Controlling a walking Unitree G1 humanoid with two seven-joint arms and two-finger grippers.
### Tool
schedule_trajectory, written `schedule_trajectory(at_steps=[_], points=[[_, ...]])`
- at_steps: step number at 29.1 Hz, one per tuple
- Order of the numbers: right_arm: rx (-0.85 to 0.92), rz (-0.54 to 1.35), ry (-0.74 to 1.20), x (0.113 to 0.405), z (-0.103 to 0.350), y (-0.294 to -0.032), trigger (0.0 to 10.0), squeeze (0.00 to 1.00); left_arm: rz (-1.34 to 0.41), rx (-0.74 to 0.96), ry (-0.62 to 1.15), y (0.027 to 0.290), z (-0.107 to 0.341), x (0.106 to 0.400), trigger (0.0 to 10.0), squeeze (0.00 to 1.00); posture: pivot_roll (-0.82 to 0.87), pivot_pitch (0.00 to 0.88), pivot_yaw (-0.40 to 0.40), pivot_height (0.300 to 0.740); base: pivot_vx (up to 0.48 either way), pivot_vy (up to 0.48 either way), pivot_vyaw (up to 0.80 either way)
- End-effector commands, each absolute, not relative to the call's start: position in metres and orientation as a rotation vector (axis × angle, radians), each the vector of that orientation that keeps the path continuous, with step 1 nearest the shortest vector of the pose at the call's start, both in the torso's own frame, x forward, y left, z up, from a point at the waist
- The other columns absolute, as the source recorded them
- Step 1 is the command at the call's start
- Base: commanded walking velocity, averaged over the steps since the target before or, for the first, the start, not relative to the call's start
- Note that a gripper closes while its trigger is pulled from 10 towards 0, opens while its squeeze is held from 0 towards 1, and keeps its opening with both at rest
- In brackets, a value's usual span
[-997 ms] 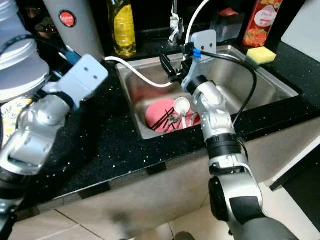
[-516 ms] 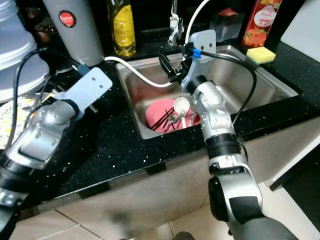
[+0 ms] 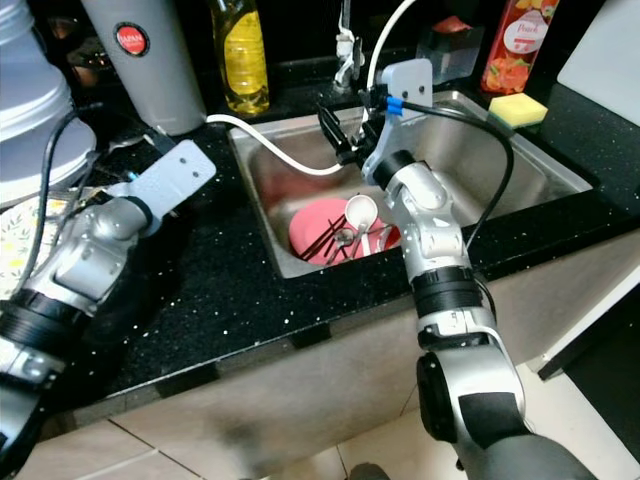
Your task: Kitchen organization
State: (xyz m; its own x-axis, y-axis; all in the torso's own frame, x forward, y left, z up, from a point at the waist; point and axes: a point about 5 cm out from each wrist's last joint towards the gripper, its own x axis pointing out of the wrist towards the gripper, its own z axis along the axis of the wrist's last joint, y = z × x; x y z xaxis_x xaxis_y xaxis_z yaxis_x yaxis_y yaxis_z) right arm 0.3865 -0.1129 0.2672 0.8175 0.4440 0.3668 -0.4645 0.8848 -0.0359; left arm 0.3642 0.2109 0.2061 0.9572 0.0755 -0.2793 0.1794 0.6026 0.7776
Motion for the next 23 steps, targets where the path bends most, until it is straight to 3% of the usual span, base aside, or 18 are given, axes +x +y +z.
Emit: schedule_trajectory(at_steps=[1, 11, 12, 16, 17, 23], points=[[0.056, 0.485, -0.393, 0.386, 0.273, -0.113, 10.0, 0.00, -0.079, 0.914, 0.372, 0.210, 0.185, 0.363, 0.0, 0.00, 0.02, 0.023, -0.014, 0.740, 0.000, 0.000, 0.00], [0.058, 0.492, -0.395, 0.386, 0.275, -0.112, 10.0, 0.00, -0.024, 0.965, 0.251, 0.204, 0.209, 0.360, 0.0, 0.00, 0.03, 0.022, -0.023, 0.740, 0.000, 0.000, 0.00], [0.058, 0.493, -0.395, 0.386, 0.275, -0.111, 10.0, 0.00, -0.009, 0.953, 0.197, 0.200, 0.221, 0.359, 10.0, 0.00, 0.03, 0.022, -0.023, 0.740, 0.000, 0.000, 0.00], [0.060, 0.497, -0.396, 0.386, 0.275, -0.110, 10.0, 0.00, 0.049, 0.903, 0.026, 0.190, 0.263, 0.356, 10.0, 0.00, 0.04, 0.022, -0.027, 0.740, 0.000, 0.000, 0.00], [0.063, 0.501, -0.397, 0.386, 0.275, -0.108, 10.0, 0.00, 0.089, 0.852, -0.093, 0.185, 0.295, 0.351, 10.0, 0.00, 0.04, 0.020, -0.028, 0.740, 0.000, 0.000, 0.00], [0.070, 0.515, -0.399, 0.384, 0.275, -0.103, 10.0, 0.00, 0.065, 0.681, -0.247, 0.177, 0.338, 0.337, 10.0, 0.00, 0.04, 0.019, -0.025, 0.740, 0.000, 0.000, 0.00]])
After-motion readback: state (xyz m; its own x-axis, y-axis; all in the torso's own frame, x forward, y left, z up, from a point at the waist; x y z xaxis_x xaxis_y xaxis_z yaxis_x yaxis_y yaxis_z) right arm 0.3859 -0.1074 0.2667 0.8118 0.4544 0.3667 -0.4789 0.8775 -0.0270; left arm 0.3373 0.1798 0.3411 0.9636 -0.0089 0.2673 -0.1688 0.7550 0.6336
